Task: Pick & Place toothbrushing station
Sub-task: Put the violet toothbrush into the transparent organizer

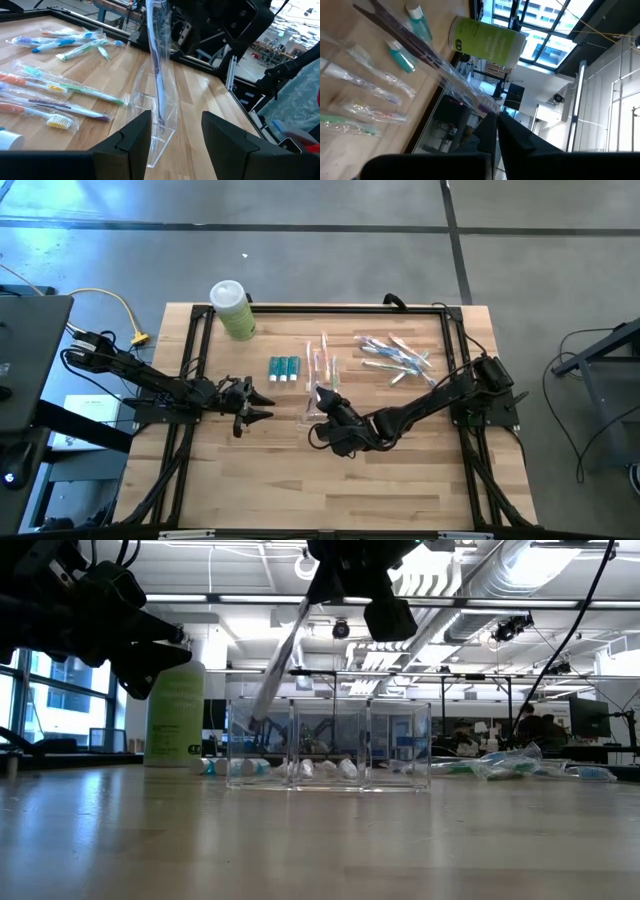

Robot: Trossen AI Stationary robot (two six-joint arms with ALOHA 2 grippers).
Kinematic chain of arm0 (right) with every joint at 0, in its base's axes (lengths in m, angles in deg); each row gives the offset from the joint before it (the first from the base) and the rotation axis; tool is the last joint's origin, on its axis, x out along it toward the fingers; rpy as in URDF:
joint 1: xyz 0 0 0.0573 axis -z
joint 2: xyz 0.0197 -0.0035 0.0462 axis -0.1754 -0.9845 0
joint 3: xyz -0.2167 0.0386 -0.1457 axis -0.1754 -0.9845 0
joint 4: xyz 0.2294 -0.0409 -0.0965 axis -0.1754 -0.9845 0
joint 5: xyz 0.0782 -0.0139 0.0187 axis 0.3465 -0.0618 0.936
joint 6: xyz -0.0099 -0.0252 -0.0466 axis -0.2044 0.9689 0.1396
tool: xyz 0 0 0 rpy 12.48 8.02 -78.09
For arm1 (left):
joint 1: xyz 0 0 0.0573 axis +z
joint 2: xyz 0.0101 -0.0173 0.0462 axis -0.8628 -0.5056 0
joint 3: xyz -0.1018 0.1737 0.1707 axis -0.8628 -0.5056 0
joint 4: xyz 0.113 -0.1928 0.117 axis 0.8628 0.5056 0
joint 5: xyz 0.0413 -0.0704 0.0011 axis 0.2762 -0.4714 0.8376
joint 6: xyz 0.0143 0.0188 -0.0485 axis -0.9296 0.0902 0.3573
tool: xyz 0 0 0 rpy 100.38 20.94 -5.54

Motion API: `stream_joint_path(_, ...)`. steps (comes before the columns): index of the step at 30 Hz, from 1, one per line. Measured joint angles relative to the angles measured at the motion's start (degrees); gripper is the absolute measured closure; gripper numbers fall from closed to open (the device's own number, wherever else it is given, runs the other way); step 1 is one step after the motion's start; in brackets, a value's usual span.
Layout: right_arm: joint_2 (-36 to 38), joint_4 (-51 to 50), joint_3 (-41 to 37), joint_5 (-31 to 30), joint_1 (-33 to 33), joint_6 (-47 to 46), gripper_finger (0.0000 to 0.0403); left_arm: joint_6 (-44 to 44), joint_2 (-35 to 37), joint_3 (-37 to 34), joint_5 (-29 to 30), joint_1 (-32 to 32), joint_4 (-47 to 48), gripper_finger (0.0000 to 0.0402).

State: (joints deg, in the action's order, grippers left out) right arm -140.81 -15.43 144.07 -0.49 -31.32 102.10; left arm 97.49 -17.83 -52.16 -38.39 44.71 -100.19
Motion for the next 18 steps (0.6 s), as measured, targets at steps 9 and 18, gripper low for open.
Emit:
stream_joint_path(9, 0.0, 0.02, 0.0, -0.12, -0.04, 1.37, 0.0395, 0.0, 0.0, 0.0, -0.02, 0.01, 0.0, 0.0231)
stream_joint_path(18, 0.04, 1.29, 0.0, 0.43, -0.15, 1.24, 0.0395, 0.0, 0.0, 0.0, -0.02, 0.0, 0.0, 0.0231)
